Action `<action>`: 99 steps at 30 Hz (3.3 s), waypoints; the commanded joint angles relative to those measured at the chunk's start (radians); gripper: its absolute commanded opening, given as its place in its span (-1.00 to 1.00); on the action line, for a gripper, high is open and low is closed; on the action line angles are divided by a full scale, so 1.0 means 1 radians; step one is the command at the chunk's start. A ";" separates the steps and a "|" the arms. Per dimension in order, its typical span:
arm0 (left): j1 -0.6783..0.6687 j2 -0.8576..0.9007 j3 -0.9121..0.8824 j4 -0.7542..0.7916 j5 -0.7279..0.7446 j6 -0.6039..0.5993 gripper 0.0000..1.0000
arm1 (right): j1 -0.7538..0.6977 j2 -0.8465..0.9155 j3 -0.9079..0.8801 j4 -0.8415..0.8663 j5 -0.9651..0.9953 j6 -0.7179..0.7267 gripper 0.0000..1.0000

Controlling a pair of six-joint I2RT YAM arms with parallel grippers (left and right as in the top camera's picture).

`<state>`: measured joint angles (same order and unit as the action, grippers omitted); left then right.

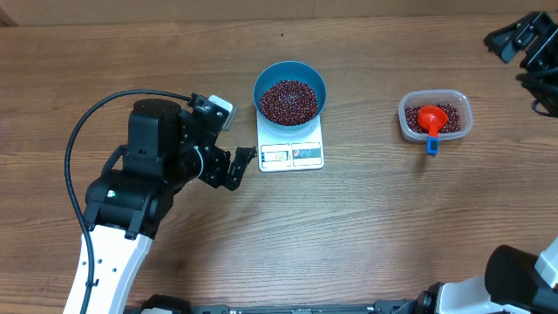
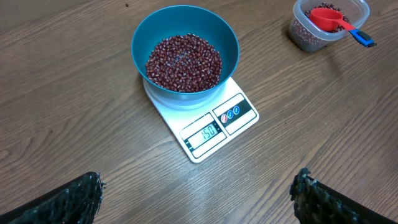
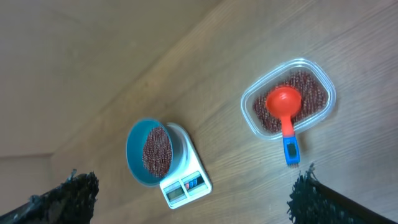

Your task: Scoop item into bowl and weigh 150g on scale

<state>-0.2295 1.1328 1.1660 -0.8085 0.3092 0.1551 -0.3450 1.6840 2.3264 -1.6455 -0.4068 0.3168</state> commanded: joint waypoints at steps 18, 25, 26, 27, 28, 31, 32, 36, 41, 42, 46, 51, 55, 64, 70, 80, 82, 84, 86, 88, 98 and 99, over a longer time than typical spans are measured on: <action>-0.006 -0.007 0.018 0.000 -0.003 -0.018 0.99 | 0.005 -0.220 0.003 0.017 0.024 -0.260 1.00; -0.006 -0.007 0.018 0.000 -0.003 -0.018 0.99 | 0.027 -0.589 -0.517 0.472 0.118 -0.289 1.00; -0.006 -0.007 0.018 0.000 -0.003 -0.018 0.99 | 0.037 -0.639 -0.607 0.542 0.118 -0.296 1.00; -0.006 -0.007 0.018 0.000 -0.004 -0.018 0.99 | 0.050 -0.699 -0.718 0.626 0.118 -0.303 1.00; -0.006 -0.007 0.018 0.000 -0.003 -0.018 0.99 | 0.062 -0.746 -0.808 0.693 0.118 -0.304 1.00; -0.006 -0.007 0.018 0.000 -0.004 -0.018 0.99 | 0.108 -0.923 -1.155 0.962 0.118 -0.304 1.00; -0.006 -0.007 0.018 0.000 -0.004 -0.018 0.99 | 0.121 -0.981 -1.274 1.063 0.119 -0.304 1.00; -0.006 -0.007 0.018 0.000 -0.004 -0.018 0.99 | 0.163 -1.147 -1.617 1.355 0.124 -0.354 1.00; -0.006 -0.007 0.018 0.000 -0.003 -0.018 0.99 | 0.227 -1.270 -1.858 1.525 0.180 -0.412 1.00; -0.006 -0.007 0.018 0.000 -0.004 -0.018 0.99 | 0.240 -1.288 -1.886 1.540 0.187 -0.419 1.00; -0.006 -0.007 0.018 0.000 -0.003 -0.018 0.99 | 0.293 -1.359 -1.997 1.592 0.209 -0.427 1.00; -0.006 -0.007 0.018 0.000 -0.003 -0.018 0.99 | 0.362 -1.448 -2.153 1.662 0.311 -0.427 1.00; -0.006 -0.007 0.018 0.000 -0.003 -0.018 0.99 | 0.389 -1.545 -2.243 1.675 0.346 -0.427 1.00; -0.006 -0.007 0.018 0.000 -0.003 -0.018 1.00 | 0.390 -1.675 -2.318 1.565 0.338 -0.426 1.00; -0.006 -0.007 0.018 0.000 -0.004 -0.018 0.99 | 0.390 -1.681 -2.318 1.565 0.365 -0.423 1.00; -0.006 -0.007 0.019 0.000 -0.003 -0.018 0.99 | 0.390 -1.681 -2.318 1.565 0.364 -0.423 1.00; -0.006 -0.007 0.018 0.000 -0.003 -0.018 0.99 | 0.390 -1.681 -2.318 1.565 0.364 -0.423 1.00; -0.006 -0.007 0.018 0.000 -0.004 -0.018 0.99 | 0.390 -1.681 -2.318 1.565 0.364 -0.423 1.00; -0.006 -0.007 0.018 0.000 -0.004 -0.018 0.99 | 0.390 -1.681 -2.318 1.565 0.364 -0.423 1.00; -0.006 -0.007 0.018 0.000 -0.003 -0.018 0.98 | 0.390 -1.681 -2.318 1.565 0.364 -0.423 1.00; -0.006 -0.007 0.018 0.000 -0.003 -0.018 0.99 | 0.390 -1.681 -2.318 1.565 0.364 -0.423 1.00; -0.006 -0.007 0.018 0.000 -0.003 -0.018 0.99 | 0.390 -1.681 -2.318 1.565 0.364 -0.423 1.00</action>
<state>-0.2295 1.1324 1.1660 -0.8085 0.3088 0.1555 0.0399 0.0147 0.0185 -0.0830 -0.0509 -0.1055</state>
